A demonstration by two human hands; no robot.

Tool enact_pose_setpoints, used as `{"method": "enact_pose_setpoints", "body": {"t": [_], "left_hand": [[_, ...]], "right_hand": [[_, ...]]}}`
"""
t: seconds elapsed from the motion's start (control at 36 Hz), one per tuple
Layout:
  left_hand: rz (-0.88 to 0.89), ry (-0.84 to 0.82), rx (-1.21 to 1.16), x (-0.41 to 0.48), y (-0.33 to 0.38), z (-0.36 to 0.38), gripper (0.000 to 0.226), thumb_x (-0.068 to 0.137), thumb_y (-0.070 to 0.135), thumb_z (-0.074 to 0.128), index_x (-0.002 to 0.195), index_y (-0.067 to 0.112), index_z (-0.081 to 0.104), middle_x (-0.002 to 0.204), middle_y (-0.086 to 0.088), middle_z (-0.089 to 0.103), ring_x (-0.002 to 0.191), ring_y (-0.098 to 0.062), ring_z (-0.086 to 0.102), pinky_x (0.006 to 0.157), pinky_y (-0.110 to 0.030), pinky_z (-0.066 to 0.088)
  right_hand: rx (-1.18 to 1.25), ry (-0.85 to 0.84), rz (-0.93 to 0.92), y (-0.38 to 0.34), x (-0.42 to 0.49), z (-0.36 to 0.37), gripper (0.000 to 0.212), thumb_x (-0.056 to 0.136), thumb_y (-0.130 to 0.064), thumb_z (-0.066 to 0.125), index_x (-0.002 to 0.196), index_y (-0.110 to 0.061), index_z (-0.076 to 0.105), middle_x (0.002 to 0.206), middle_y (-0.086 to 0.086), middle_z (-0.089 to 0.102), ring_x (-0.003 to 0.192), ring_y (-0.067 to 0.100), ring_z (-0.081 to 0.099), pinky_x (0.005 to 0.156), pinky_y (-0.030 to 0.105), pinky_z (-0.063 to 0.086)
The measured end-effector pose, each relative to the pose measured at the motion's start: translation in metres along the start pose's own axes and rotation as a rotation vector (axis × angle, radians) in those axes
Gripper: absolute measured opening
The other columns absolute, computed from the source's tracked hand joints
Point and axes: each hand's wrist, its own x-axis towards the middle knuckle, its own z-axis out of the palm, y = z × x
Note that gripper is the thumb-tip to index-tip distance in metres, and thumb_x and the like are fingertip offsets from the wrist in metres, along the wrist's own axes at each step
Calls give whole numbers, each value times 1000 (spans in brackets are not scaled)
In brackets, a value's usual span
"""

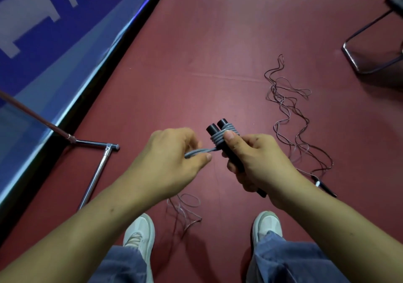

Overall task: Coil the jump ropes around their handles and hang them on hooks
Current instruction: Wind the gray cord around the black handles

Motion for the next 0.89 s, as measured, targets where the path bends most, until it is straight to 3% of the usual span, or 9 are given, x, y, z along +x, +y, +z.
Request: {"method": "enact_pose_setpoints", "body": {"t": [0.14,0.25,0.33,0.39,0.44,0.56,0.61,0.72,0.89], "left_hand": [[6,19,-62,0,-3,4,13,93,32,70,80,29,68,52,4,54,45,-10,42,45,-22,33],[-51,13,-73,2,-1,3,18,93,26,69,75,23,71,64,4,62,56,-10,52,53,-23,39],[-233,-84,-404,5,1,2,24,96,16,66,74,12,75,63,-2,69,54,-18,56,58,-26,47],[-351,-162,-615,5,4,3,29,99,15,63,73,8,74,59,-5,62,47,-16,46,52,-28,40],[-354,-195,-647,5,5,6,31,100,20,61,74,9,73,57,-2,52,45,-12,36,49,-26,30],[-216,-184,-488,5,13,2,33,80,38,63,73,6,66,58,-2,44,53,-19,33,56,-35,29],[-120,-178,-371,4,18,-4,33,77,37,66,72,6,60,57,0,42,54,-17,34,57,-37,30],[78,-105,-142,5,19,-15,18,89,26,72,76,14,71,55,3,52,50,-13,40,51,-31,36],[513,-34,176,16,6,-18,14,86,27,65,80,17,74,72,5,64,66,-14,60,60,-35,49]], "right_hand": [[52,0,-5,-1,-2,-2,49,103,-40,54,101,9,59,56,8,50,37,15,31,40,19,23],[68,9,-53,-3,-3,1,38,103,-38,55,92,-2,61,56,10,49,36,14,31,39,19,23],[-31,53,-139,-2,-1,2,41,103,-35,57,87,3,61,56,10,50,37,16,34,38,20,26],[-153,107,-214,0,2,4,42,102,-34,59,84,4,63,53,7,52,38,15,38,39,21,29],[-274,154,-282,1,5,5,42,100,-35,61,79,0,65,50,2,53,40,13,40,41,24,31],[-472,198,-376,-1,5,6,46,99,-41,60,69,-7,63,54,14,58,44,22,44,45,37,36],[-570,210,-390,-2,5,6,50,98,-45,59,65,-8,61,59,16,60,52,29,51,55,44,40],[-692,163,-344,-2,4,6,53,98,-51,52,65,-11,59,59,11,63,58,26,55,58,39,41],[-826,5,-249,-4,0,7,49,100,-51,44,73,-14,64,64,10,68,65,30,61,62,43,51]]}}
